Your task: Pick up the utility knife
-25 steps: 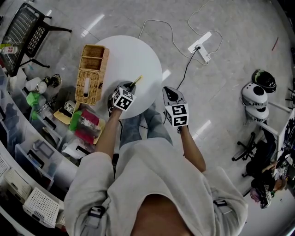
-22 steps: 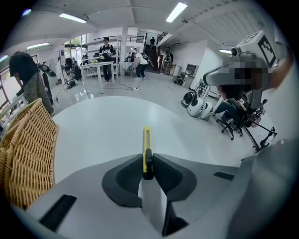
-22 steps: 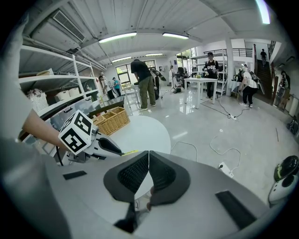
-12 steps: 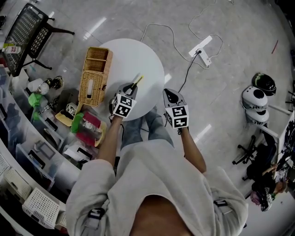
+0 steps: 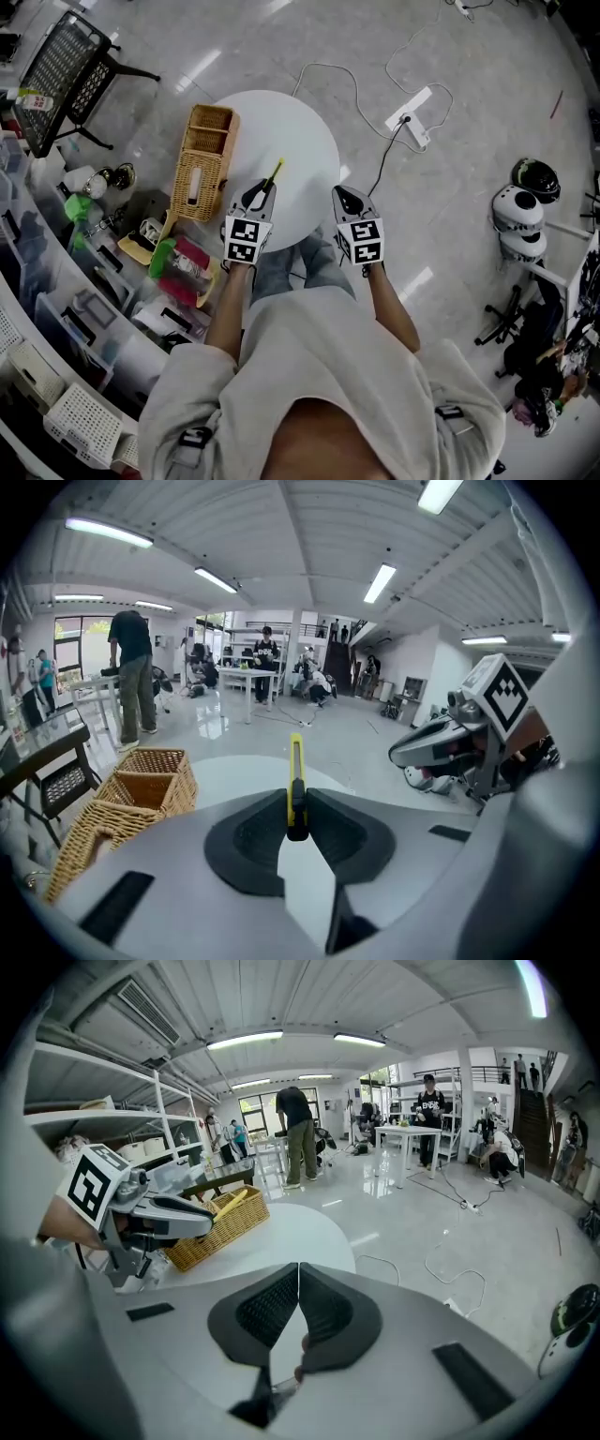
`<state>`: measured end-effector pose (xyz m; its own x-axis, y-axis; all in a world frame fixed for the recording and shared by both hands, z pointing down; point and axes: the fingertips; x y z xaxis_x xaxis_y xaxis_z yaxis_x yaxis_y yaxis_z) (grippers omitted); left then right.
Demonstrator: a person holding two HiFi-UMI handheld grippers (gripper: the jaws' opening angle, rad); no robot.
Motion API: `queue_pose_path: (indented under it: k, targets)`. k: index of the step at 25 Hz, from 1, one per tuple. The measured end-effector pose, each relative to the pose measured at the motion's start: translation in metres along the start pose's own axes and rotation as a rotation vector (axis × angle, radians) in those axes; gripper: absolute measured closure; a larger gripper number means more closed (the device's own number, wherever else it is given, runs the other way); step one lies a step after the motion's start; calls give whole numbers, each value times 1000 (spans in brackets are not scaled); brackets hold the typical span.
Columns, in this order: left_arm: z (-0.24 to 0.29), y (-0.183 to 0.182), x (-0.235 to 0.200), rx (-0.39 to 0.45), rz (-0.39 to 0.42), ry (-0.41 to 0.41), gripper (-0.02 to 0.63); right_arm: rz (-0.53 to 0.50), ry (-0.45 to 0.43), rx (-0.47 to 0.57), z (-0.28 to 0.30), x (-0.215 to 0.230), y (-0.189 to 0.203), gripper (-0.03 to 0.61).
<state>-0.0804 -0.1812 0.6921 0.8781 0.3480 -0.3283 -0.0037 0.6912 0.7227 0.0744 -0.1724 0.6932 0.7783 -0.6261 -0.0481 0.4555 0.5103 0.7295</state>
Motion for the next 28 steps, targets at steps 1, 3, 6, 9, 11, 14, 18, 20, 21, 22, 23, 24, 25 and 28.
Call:
queue_pose_path:
  k: [1,3,6,9,11,14,18,20,21,22,23,24,25,28]
  targets:
    - [-5,-6,0,21,-8,-5,540,0,3,2,-1,1,-2,546]
    - [-13,-18,0,60,-23,-10,540,0,16,13,-3,5,-7,546]
    - [-20,-35,-2,105,-30,-13,540,19,54,48,-6,19,-24,546]
    - [-24,-55,-4,144,-14,-12,540,20,90,87,-11,33,-46,546]
    - [-26,-72,-3,171,0,-8,540,7,118,114,-14,44,-59,546]
    - [-31,-95,-1,212,21,-4,540,-4,147,161,-23,53,-82,548]
    - [-34,-127,5,269,50,12,540,-32,178,231,-40,62,-114,548]
    - [-37,-142,8,298,68,18,540,-42,193,266,-47,64,-130,548]
    - [-39,-149,9,312,77,21,540,-46,202,280,-49,66,-136,548]
    - [-41,-156,10,324,86,23,540,-49,210,291,-51,67,-142,548]
    - [-43,-162,10,336,94,25,540,-52,218,301,-53,69,-146,548]
    - [-45,-168,11,348,101,26,540,-55,225,311,-55,70,-150,548]
    - [-47,-173,12,359,109,26,540,-58,232,321,-57,71,-154,548]
    - [-54,-187,15,389,127,27,540,-67,248,353,-64,74,-165,548]
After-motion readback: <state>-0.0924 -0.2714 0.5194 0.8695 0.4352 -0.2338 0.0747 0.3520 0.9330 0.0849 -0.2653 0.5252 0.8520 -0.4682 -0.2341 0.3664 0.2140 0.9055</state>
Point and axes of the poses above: the fingertips, and each gripper's own axes: z forward along the fingers, x to its right, y out of its underside, and after that the axes turned 15 degrees about -z, right-handed
